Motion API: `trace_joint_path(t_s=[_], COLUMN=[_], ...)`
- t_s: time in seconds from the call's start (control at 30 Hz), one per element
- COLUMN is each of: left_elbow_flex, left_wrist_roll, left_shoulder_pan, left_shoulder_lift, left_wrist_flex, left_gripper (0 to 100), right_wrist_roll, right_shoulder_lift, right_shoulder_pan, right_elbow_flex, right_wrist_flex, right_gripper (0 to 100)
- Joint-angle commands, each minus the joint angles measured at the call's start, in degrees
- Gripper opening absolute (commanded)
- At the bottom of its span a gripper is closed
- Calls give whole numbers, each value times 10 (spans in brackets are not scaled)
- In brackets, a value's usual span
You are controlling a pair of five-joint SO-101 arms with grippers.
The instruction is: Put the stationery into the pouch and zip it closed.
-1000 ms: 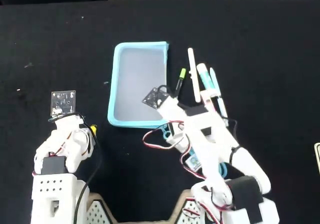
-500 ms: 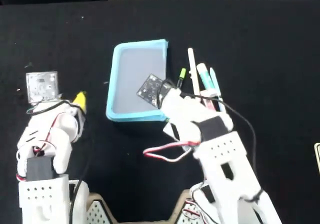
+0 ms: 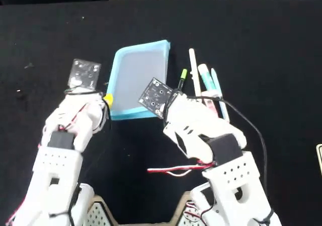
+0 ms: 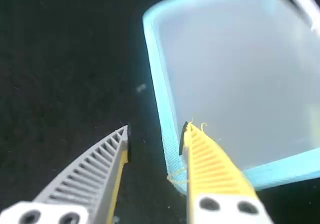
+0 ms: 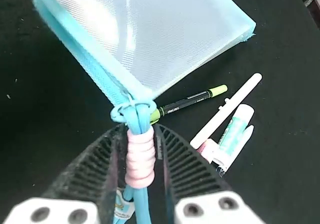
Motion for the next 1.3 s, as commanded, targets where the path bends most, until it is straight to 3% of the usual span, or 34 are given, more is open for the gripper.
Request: trace_joint_path(t_s=[0.0, 0.2, 0.37, 0.63, 0.77, 1.03, 1.27], left_elbow_flex=[-65, -109, -109, -109, -102, -39, 33], left_wrist_roll=[10, 55, 54, 75, 90, 87, 81], left_shoulder_pan=[7, 25, 34, 37, 36, 35, 89], left_shoulder_lift=[114, 189, 188, 122, 54, -53, -98], left_wrist_flex=[-37, 14, 84, 153, 161, 161, 157], left_gripper=[183, 183, 183, 183, 183, 183, 183], right_wrist_roll=[-17, -75, -129, -164, -161, -161, -161], right_shoulder_lift=[-18, -16, -15, -18, -15, -19, -18], right_shoulder_pan=[-4, -4, -10, -124, -188, -188, -189], right_elbow_flex=[-42, -91, -85, -56, -65, -65, -77], right_wrist_flex=[-4, -11, -98, -196, -202, -191, -200], right_gripper=[11, 11, 11, 11, 11, 11, 11])
